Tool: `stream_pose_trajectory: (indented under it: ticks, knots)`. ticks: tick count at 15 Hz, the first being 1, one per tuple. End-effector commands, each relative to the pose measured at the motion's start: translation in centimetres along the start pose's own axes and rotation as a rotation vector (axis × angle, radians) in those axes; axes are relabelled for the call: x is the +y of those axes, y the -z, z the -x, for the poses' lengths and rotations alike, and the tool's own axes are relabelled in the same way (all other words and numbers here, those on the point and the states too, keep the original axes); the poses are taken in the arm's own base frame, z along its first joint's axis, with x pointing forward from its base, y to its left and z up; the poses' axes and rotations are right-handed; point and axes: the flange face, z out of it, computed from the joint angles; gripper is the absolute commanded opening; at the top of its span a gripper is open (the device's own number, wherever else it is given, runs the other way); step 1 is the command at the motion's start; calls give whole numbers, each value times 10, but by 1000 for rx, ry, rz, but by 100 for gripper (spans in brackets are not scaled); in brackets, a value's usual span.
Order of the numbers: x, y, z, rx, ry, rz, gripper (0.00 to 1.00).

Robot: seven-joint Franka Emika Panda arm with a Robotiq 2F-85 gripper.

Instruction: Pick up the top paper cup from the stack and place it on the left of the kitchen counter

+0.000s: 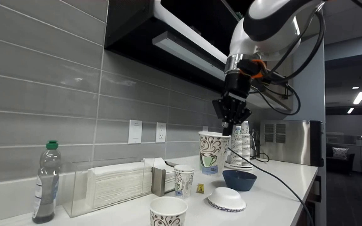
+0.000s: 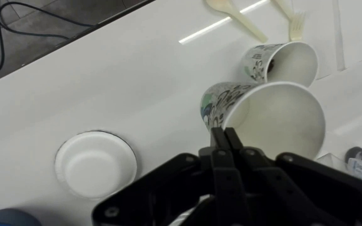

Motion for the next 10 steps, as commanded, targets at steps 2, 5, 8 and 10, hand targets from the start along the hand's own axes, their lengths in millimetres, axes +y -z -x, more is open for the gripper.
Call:
stream_pose_trajectory:
  ticks: [2, 5, 8, 10]
  knots:
    - [56, -39, -9, 2, -110, -26, 1]
    - [82, -62, -15, 40, -172, -21, 1]
    - [101, -87, -19, 91, -230, 5, 1]
    - [113, -102, -22, 113, -276, 12, 1]
